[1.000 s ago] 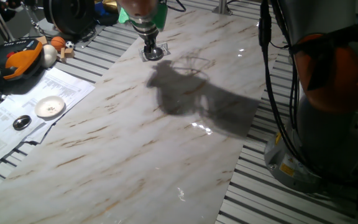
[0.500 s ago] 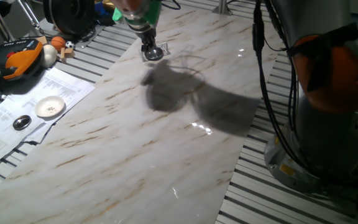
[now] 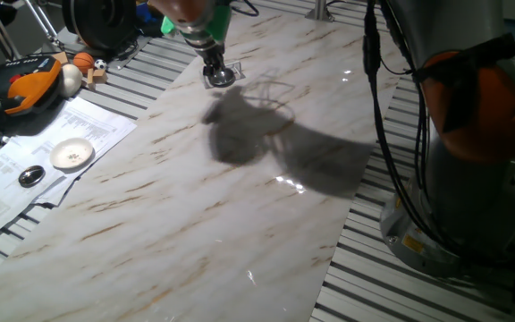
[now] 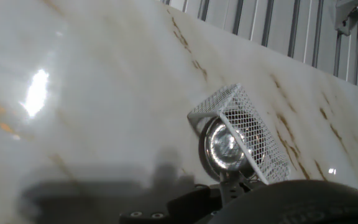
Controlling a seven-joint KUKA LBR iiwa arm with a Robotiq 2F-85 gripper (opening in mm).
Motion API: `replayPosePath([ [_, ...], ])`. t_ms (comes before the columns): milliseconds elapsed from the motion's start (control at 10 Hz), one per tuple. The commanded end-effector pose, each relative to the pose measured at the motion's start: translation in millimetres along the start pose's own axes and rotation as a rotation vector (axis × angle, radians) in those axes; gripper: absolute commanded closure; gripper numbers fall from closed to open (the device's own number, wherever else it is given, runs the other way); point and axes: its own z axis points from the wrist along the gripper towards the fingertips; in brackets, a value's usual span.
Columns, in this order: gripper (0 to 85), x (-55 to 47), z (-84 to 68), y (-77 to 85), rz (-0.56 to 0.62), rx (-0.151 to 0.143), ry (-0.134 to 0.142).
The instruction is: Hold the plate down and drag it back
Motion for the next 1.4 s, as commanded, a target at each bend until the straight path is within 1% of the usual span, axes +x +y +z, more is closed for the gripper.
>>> replayPosePath([
  [0, 85.0, -1.8, 5.8, -0.9, -0.003, -0.003, -0.008],
  [200, 85.0, -3.3, 18.6, -1.6, -0.004, -0.005, -0.025],
  [300, 85.0, -5.0, 23.8, -1.7, -0.005, 0.004, -0.033],
  [600, 85.0, -7.6, 37.7, -2.7, -0.005, 0.008, -0.054],
  [900, 85.0, -9.6, 45.8, -2.7, -0.009, 0.008, -0.068],
  [1100, 85.0, -10.6, 50.5, -2.1, -0.011, 0.013, -0.078],
  [1300, 85.0, -10.9, 51.0, -1.7, -0.012, 0.01, -0.08],
])
